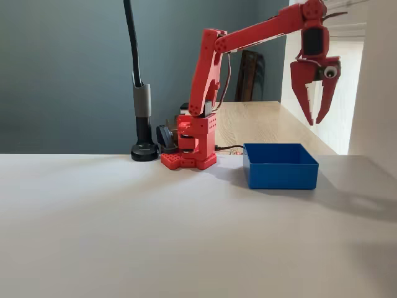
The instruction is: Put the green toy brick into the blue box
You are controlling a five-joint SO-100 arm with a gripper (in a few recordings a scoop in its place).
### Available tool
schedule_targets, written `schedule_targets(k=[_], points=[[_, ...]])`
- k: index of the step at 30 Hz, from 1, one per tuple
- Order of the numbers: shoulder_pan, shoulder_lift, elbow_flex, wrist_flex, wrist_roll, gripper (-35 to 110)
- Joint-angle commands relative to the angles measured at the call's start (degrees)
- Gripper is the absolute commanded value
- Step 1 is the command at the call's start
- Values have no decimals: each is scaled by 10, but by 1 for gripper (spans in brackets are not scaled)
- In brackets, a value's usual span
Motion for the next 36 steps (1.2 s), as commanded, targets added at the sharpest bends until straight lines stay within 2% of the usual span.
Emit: schedule_targets(k=[1,10,16,23,29,36], points=[[23,69,-46,10,-3,0],[192,163,47,2,-19,0],[346,206,123,-54,-53,0],[469,239,202,-72,-60,0],[529,331,370,-163,-58,0],[532,500,579,-261,-54,0]])
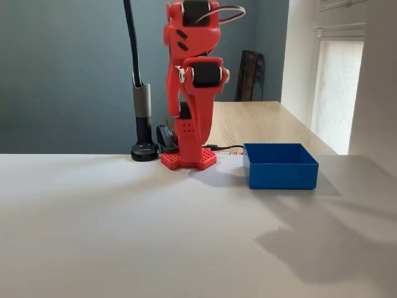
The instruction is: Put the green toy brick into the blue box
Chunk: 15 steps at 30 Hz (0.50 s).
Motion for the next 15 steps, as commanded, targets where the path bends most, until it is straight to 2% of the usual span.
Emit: schedule_targets(k=[1,15], points=[[-1,137,103,-38,4,0],[56,486,517,-150,-1,0]])
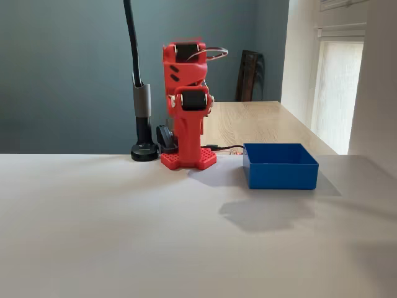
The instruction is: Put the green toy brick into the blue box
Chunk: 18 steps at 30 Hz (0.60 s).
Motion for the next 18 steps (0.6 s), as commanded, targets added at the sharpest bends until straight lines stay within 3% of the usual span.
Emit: schedule_targets(k=[1,18], points=[[20,103,91,-22,-13,0],[49,271,295,-81,-44,0]])
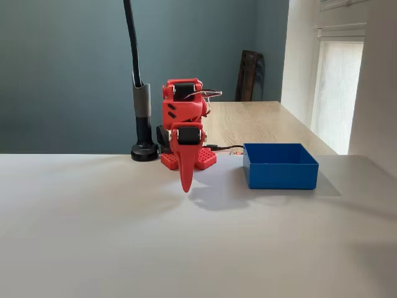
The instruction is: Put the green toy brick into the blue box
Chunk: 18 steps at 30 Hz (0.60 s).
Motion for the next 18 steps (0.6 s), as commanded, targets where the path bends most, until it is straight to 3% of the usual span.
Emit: schedule_targets(k=[1,18], points=[[11,18,10,-3,-6,0],[11,21,10,-4,-9,0]])
